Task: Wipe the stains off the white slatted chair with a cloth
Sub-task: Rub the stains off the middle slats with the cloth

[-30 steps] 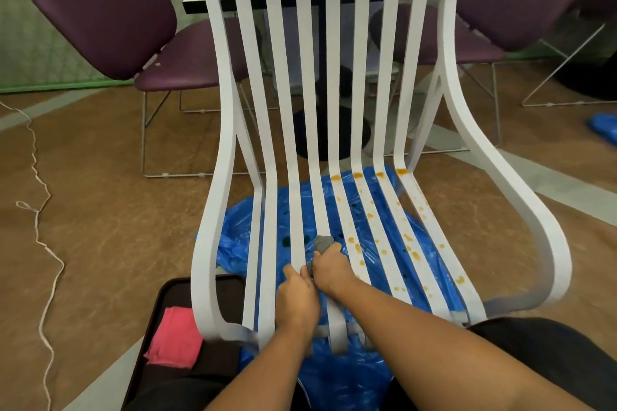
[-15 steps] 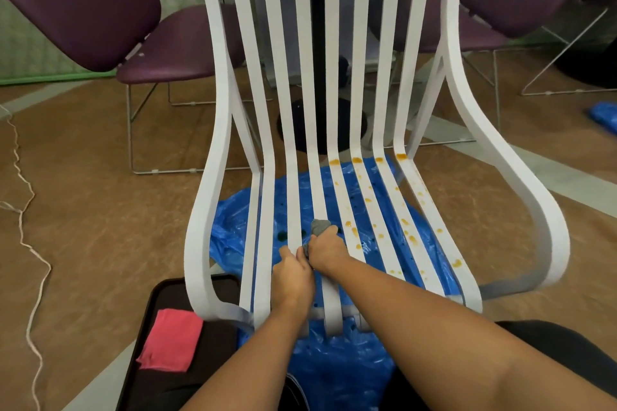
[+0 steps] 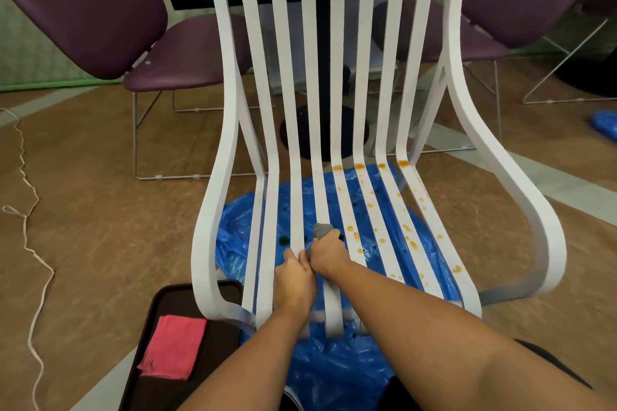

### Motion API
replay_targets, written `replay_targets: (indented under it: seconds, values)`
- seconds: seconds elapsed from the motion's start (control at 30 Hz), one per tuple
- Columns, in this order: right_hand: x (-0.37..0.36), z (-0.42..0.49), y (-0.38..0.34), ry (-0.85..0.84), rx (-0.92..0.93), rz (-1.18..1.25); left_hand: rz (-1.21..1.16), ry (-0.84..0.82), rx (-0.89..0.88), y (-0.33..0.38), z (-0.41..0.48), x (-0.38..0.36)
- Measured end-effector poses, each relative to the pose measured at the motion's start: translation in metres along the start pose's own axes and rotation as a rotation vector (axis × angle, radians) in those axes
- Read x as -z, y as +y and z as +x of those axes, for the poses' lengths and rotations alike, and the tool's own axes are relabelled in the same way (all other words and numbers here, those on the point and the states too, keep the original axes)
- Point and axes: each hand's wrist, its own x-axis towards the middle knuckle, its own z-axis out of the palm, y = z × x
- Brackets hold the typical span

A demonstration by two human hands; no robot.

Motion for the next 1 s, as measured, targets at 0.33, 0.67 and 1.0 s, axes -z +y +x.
replay_targets:
  seconds: [0.33, 0.67, 1.0]
  values:
    - [0.003, 0.009, -0.006, -0.005, 0.01, 0.005, -0.048, 0.01, 0.0, 0.003, 0.008, 0.001]
    - [-0.015, -0.044, 0.042, 0.138, 0.166, 0.073, -0.165, 0.006, -0.012, 0.001, 0.014, 0.001]
    - [-0.037, -0.075, 0.078, 0.27, 0.276, 0.099, -0.171, 0.038, -0.041, 0.002, 0.014, 0.001]
